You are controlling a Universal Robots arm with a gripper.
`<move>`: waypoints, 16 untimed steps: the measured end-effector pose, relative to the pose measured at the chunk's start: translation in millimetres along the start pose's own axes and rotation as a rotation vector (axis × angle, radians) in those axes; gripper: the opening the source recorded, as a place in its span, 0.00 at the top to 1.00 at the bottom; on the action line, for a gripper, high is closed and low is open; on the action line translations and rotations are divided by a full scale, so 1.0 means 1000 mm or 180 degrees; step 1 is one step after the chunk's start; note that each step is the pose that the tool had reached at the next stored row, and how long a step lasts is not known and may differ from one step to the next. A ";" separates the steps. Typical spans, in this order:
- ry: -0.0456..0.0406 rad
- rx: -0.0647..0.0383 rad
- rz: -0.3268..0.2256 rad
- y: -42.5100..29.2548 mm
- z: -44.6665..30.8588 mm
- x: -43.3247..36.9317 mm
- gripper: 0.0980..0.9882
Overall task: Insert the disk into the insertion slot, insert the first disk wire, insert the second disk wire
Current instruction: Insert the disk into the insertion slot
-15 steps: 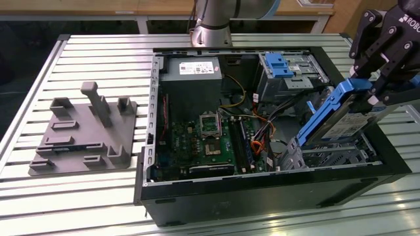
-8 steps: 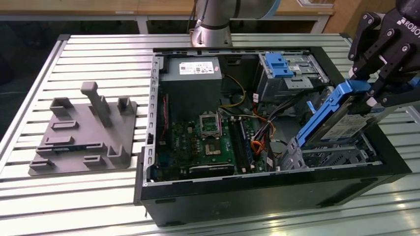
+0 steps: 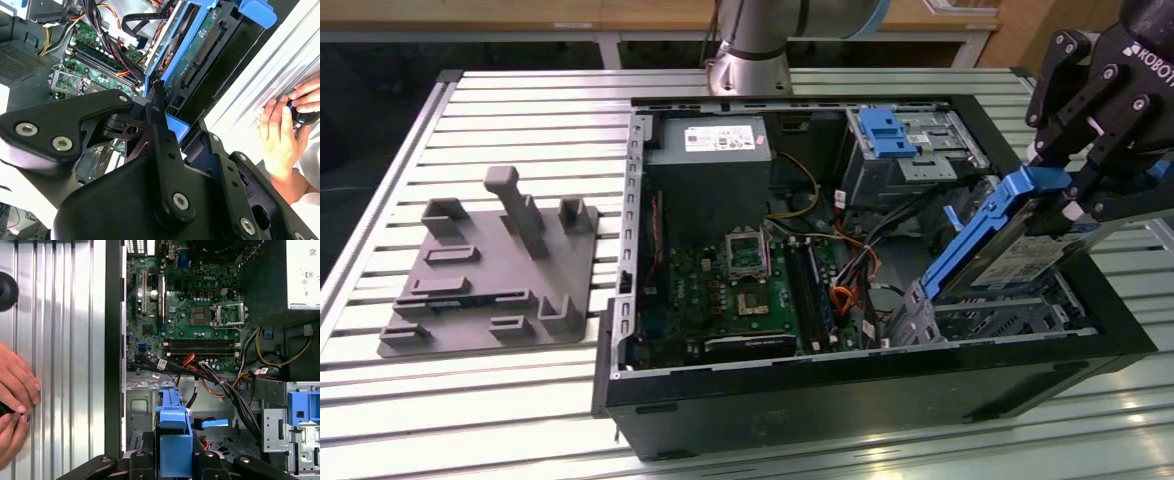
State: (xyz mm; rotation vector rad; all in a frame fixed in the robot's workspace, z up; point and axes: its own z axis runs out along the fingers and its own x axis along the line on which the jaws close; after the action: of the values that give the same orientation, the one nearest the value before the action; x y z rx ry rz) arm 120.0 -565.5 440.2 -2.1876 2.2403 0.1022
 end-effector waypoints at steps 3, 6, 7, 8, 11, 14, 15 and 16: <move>0.0001 -0.0001 0.0000 0.0000 0.0012 0.0003 0.70; 0.0001 -0.0002 0.0000 -0.0001 0.0027 0.0006 0.70; 0.0001 -0.0002 0.0000 -0.0001 0.0033 0.0007 0.70; 0.0001 -0.0002 0.0000 -0.0002 0.0039 0.0008 0.70; 0.0001 -0.0003 0.0000 -0.0003 0.0058 0.0010 0.70; 0.0001 -0.0003 0.0000 -0.0004 0.0078 0.0013 0.70; 0.0001 -0.0003 0.0000 -0.0004 0.0086 0.0014 0.70; 0.0001 -0.0003 0.0000 -0.0004 0.0093 0.0014 0.70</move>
State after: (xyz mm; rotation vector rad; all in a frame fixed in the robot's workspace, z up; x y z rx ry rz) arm 120.0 -566.5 430.8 -2.1882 2.2409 0.1028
